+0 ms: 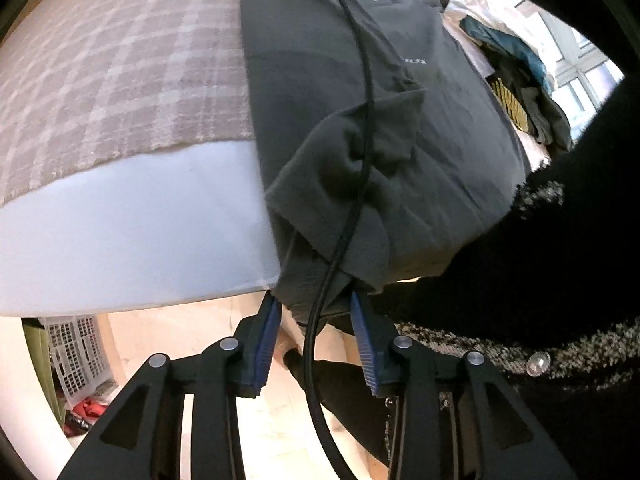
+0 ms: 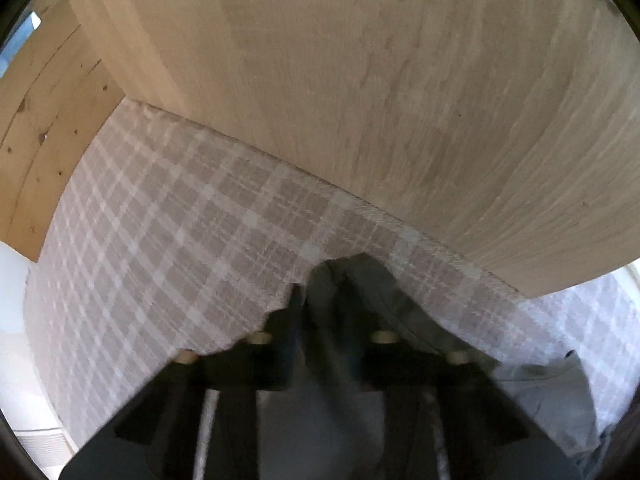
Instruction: Fold clothes
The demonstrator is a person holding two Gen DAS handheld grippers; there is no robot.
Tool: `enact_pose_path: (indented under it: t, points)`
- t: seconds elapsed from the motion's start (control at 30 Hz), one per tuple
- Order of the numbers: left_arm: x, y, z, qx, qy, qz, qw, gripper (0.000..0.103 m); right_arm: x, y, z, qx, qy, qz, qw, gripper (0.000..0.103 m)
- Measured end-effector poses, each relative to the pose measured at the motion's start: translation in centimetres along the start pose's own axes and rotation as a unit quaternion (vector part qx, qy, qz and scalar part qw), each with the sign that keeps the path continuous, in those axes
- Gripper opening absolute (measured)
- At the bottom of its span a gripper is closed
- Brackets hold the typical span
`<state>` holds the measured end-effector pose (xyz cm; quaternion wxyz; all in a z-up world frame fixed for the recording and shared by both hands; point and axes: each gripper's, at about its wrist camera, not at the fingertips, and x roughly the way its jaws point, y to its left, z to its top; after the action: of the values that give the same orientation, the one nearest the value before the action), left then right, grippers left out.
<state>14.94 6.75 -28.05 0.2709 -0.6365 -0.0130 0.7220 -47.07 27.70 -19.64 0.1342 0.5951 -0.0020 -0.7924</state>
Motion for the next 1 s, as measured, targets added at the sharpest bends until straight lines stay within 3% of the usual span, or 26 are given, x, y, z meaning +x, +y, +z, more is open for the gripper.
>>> enact_pose_path:
  t: [0.03, 0.07, 0.17, 0.23, 0.27, 0.4, 0.47, 0.6, 0.73, 0.8, 0.93, 1.0]
  points:
    - [-0.1, 0.1, -0.2, 0.002, -0.001, -0.003, 1.0000, 0.024, 0.0, -0.2, 0.1, 0.004, -0.002, 0.006, 1.000, 0.009]
    - [-0.2, 0.2, -0.3, 0.003, -0.002, -0.006, 1.0000, 0.007, -0.3, -0.5, 0.2, 0.008, -0.014, 0.005, 1.000, 0.007]
    - [-0.5, 0.4, -0.8, 0.008, -0.006, -0.015, 0.9998, 0.007, -1.4, -1.6, 0.6, 0.030, -0.056, 0.004, 0.998, 0.007]
    - [-0.7, 0.6, -1.2, 0.011, -0.008, -0.020, 0.9997, 0.007, -1.3, -2.1, 0.8, 0.038, -0.058, -0.037, 0.997, 0.009]
    - [-0.8, 0.7, -1.4, 0.011, -0.008, -0.021, 0.9997, 0.007, -1.6, -1.9, 0.7, 0.028, -0.057, -0.050, 0.997, 0.016]
    - [-1.1, 0.9, -1.8, 0.012, -0.008, -0.022, 0.9997, 0.007, -4.7, -0.8, 0.0, 0.005, -0.090, -0.070, 0.993, 0.017]
    - [-1.5, 1.0, -2.2, 0.017, -0.010, -0.020, 0.9996, 0.007, -6.3, 0.1, -1.5, -0.023, -0.093, -0.060, 0.994, 0.022]
    - [-2.3, 1.2, -2.7, 0.025, -0.016, -0.020, 0.9994, 0.007, -7.5, -1.2, -6.0, -0.019, -0.074, -0.116, 0.990, 0.038]
    - [-3.1, 2.0, -3.2, 0.033, -0.017, -0.021, 0.9991, 0.007, -5.9, -5.5, -9.0, 0.091, -0.023, -0.046, 0.994, 0.039]
    - [-3.2, 2.1, -3.6, 0.037, -0.015, -0.019, 0.9990, 0.007, -4.4, -5.8, -10.2, 0.083, -0.019, -0.029, 0.996, 0.034]
    - [-3.7, 1.6, -4.0, 0.040, -0.008, -0.018, 0.9990, 0.007, -5.8, -5.3, -11.8, 0.071, -0.039, -0.102, 0.992, 0.033]
    - [-4.0, 1.2, -4.2, 0.042, -0.001, -0.016, 0.9990, 0.006, -9.1, -4.6, -13.7, 0.083, -0.065, -0.048, 0.993, 0.033]
